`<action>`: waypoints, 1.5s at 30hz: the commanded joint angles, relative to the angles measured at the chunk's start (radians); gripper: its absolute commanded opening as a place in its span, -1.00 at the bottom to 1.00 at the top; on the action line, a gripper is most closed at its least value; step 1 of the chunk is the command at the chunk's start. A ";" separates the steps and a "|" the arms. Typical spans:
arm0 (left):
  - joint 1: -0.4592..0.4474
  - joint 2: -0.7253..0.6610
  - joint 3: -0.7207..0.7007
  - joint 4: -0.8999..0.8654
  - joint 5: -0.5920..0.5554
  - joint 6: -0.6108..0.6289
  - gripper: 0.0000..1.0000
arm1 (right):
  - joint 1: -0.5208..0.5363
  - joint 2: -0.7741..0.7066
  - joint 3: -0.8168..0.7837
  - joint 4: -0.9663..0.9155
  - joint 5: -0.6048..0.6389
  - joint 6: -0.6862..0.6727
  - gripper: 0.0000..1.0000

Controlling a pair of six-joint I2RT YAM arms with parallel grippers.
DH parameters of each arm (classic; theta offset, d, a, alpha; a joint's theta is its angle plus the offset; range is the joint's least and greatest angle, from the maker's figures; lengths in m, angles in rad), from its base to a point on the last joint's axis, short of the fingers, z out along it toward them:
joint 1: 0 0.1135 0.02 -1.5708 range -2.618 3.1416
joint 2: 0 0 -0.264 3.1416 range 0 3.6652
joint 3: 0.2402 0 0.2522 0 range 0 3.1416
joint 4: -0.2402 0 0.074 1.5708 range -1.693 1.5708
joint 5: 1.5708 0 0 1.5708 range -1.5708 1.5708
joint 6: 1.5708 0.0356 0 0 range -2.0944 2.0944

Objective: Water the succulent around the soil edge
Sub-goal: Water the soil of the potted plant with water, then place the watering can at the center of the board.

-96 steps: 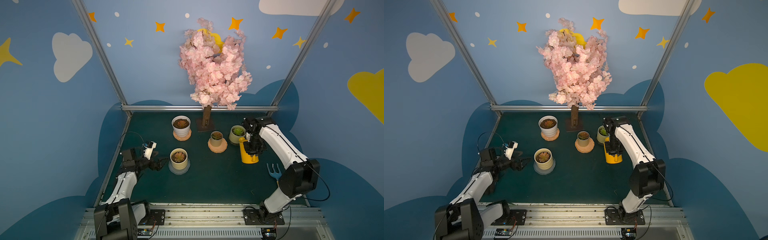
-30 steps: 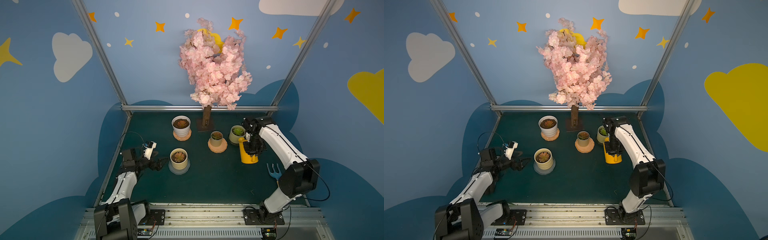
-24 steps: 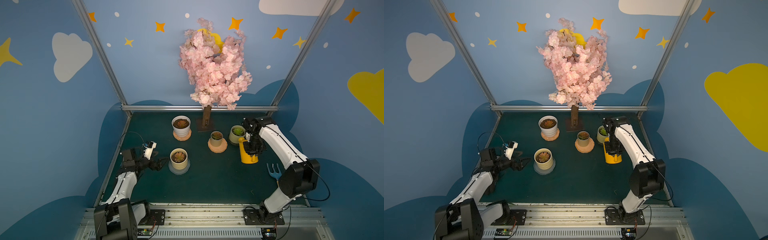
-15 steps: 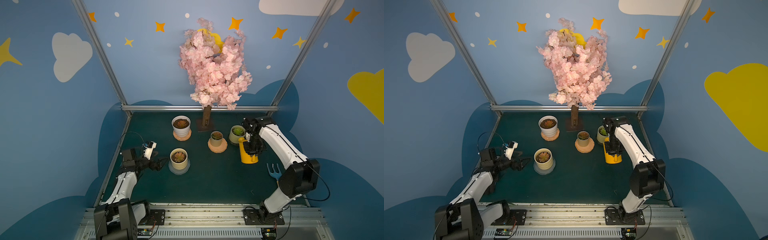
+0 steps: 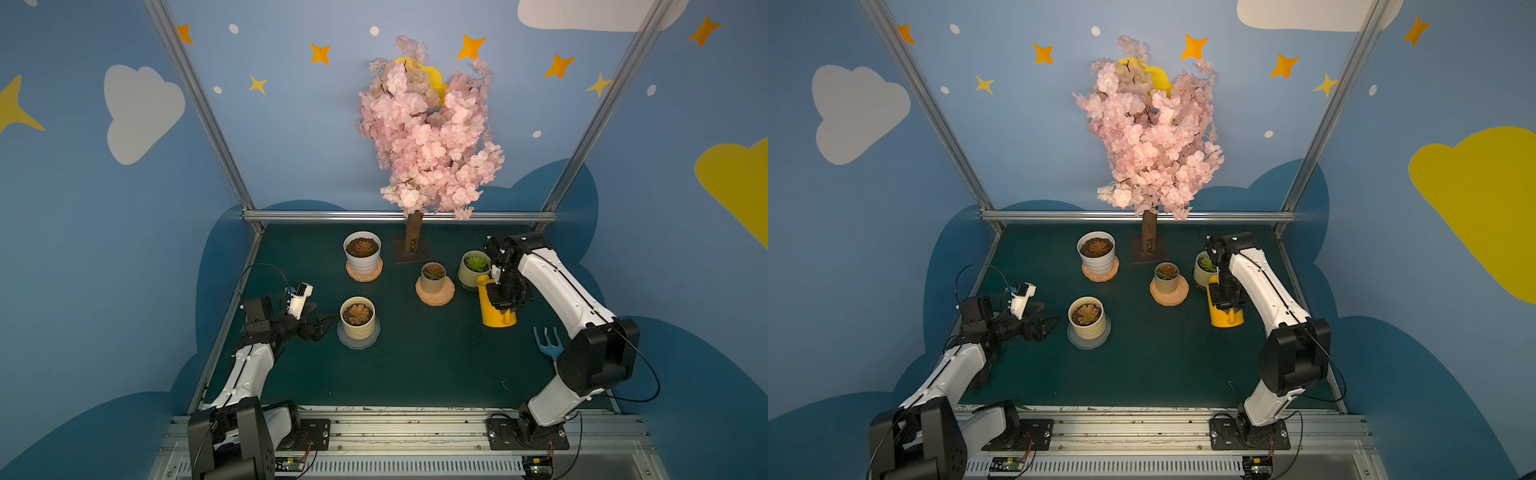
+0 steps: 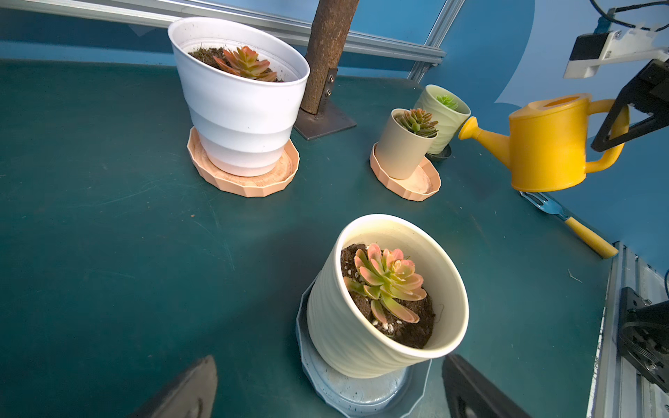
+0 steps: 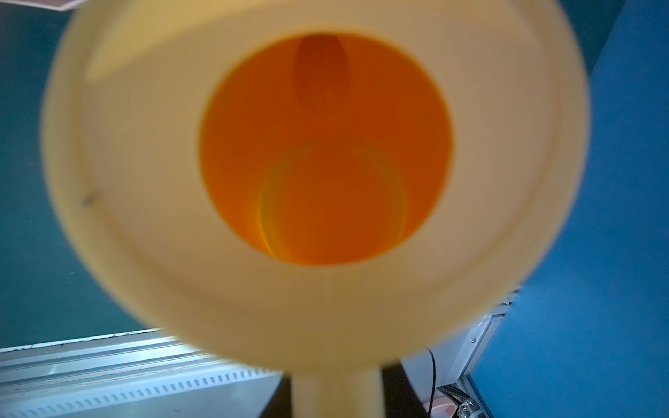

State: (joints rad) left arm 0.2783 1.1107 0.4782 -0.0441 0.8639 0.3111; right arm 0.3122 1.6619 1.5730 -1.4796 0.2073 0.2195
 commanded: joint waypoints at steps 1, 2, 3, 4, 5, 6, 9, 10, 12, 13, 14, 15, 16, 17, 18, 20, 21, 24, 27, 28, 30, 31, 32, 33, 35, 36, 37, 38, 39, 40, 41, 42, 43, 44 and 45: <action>-0.004 -0.005 -0.012 0.003 0.010 0.013 1.00 | 0.004 -0.025 0.025 -0.018 0.004 -0.005 -1.00; -0.005 -0.005 -0.012 0.003 0.011 0.013 1.00 | 0.004 -0.026 0.024 -0.016 0.005 -0.005 -1.00; -0.005 -0.005 -0.012 0.003 0.008 0.011 1.00 | 0.004 -0.027 0.024 -0.016 0.006 -0.003 -1.00; -0.005 -0.004 -0.012 0.003 0.009 0.011 1.00 | 0.003 -0.029 0.023 -0.014 0.005 -0.004 -1.00; -0.005 -0.005 -0.012 0.003 0.009 0.011 1.00 | 0.004 -0.030 0.021 -0.012 0.004 -0.002 -1.00; -0.005 -0.006 -0.012 0.003 0.009 0.011 1.00 | 0.003 -0.033 0.018 -0.008 0.004 -0.001 -1.00; -0.005 -0.004 -0.012 0.003 0.009 0.010 1.00 | 0.004 -0.042 0.009 0.003 0.006 0.004 -1.00; -0.005 -0.005 -0.011 0.003 0.010 0.012 1.00 | 0.005 -0.049 0.003 0.011 0.011 0.009 -1.00; -0.006 -0.006 -0.012 0.001 0.012 0.015 1.00 | 0.010 -0.060 -0.006 0.023 0.018 0.014 -1.00; -0.007 -0.008 -0.013 0.001 0.013 0.016 1.00 | 0.014 -0.067 -0.011 0.031 0.023 0.016 -1.00; -0.007 -0.007 -0.013 0.001 0.012 0.016 1.00 | 0.016 -0.074 -0.016 0.038 0.026 0.019 -1.00; -0.006 -0.006 -0.013 0.001 0.011 0.016 1.00 | 0.019 -0.081 -0.018 0.044 0.030 0.021 -1.00; -0.007 -0.006 -0.012 0.001 0.011 0.016 1.00 | 0.021 -0.086 -0.024 0.049 0.034 0.022 -1.00; -0.008 -0.006 -0.012 0.001 0.010 0.014 1.00 | 0.021 -0.092 -0.029 0.053 0.037 0.023 -1.00; -0.008 -0.007 -0.012 0.001 0.009 0.013 1.00 | 0.022 -0.099 -0.034 0.061 0.039 0.024 -1.00; -0.007 -0.006 -0.011 0.001 0.009 0.014 1.00 | 0.022 -0.116 -0.051 0.077 0.044 0.024 -1.00; -0.008 -0.006 -0.012 0.001 0.009 0.014 1.00 | 0.020 -0.125 -0.061 0.087 0.043 0.024 -1.00; -0.008 -0.007 -0.012 0.001 0.008 0.014 1.00 | 0.035 -0.177 -0.109 0.142 0.028 0.020 -1.00; -0.008 -0.007 -0.013 0.001 0.007 0.014 1.00 | 0.062 -0.259 -0.172 0.219 0.023 0.020 -1.00; -0.008 -0.007 -0.013 0.001 0.007 0.014 1.00 | 0.073 -0.291 -0.196 0.245 0.022 0.019 -1.00; -0.008 -0.009 -0.013 0.003 0.006 0.014 1.00 | 0.103 -0.358 -0.244 0.300 0.033 0.026 -1.00; -0.009 -0.009 -0.015 0.003 0.006 0.014 1.00 | 0.118 -0.389 -0.267 0.325 0.037 0.052 -1.00; -0.010 -0.009 -0.015 0.003 0.005 0.014 1.00 | 0.132 -0.420 -0.287 0.349 0.035 0.070 -1.00; -0.011 -0.009 -0.015 0.003 0.003 0.014 1.00 | 0.146 -0.448 -0.306 0.367 0.041 0.081 -1.00; -0.011 -0.011 -0.016 0.003 0.003 0.016 1.00 | 0.175 -0.502 -0.340 0.397 0.063 0.100 -1.00; -0.013 -0.011 -0.016 0.003 0.001 0.016 1.00 | 0.185 -0.525 -0.357 0.412 0.068 0.110 -1.00; -0.013 -0.012 -0.016 0.003 0.000 0.016 1.00 | 0.195 -0.551 -0.373 0.426 0.064 0.116 -1.00; -0.014 -0.012 -0.018 0.003 -0.001 0.016 1.00 | 0.207 -0.576 -0.391 0.441 0.066 0.123 -1.00; -0.015 -0.013 -0.018 0.003 -0.002 0.016 1.00 | 0.219 -0.599 -0.410 0.456 0.071 0.130 -1.00; -0.016 -0.013 -0.018 0.003 -0.004 0.016 1.00 | 0.232 -0.625 -0.426 0.470 0.072 0.135 -1.00; -0.016 -0.014 -0.018 0.003 -0.005 0.016 1.00 | 0.243 -0.648 -0.445 0.487 0.073 0.139 -1.00; -0.018 -0.014 -0.017 0.003 -0.006 0.016 1.00 | 0.260 -0.675 -0.465 0.504 0.076 0.139 -1.00; -0.019 -0.014 -0.018 0.003 -0.007 0.017 1.00 | 0.280 -0.700 -0.487 0.527 0.077 0.137 -1.00; -0.020 -0.014 -0.017 0.003 -0.009 0.017 1.00 | 0.300 -0.726 -0.512 0.553 0.079 0.132 -1.00; -0.021 -0.015 -0.018 0.003 -0.010 0.017 1.00 | 0.325 -0.749 -0.537 0.577 0.083 0.129 -1.00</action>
State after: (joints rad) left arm 0.2630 1.1103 0.4728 -0.0441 0.8551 0.3111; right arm 0.5907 0.9680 1.0744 -1.0183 0.2649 0.3363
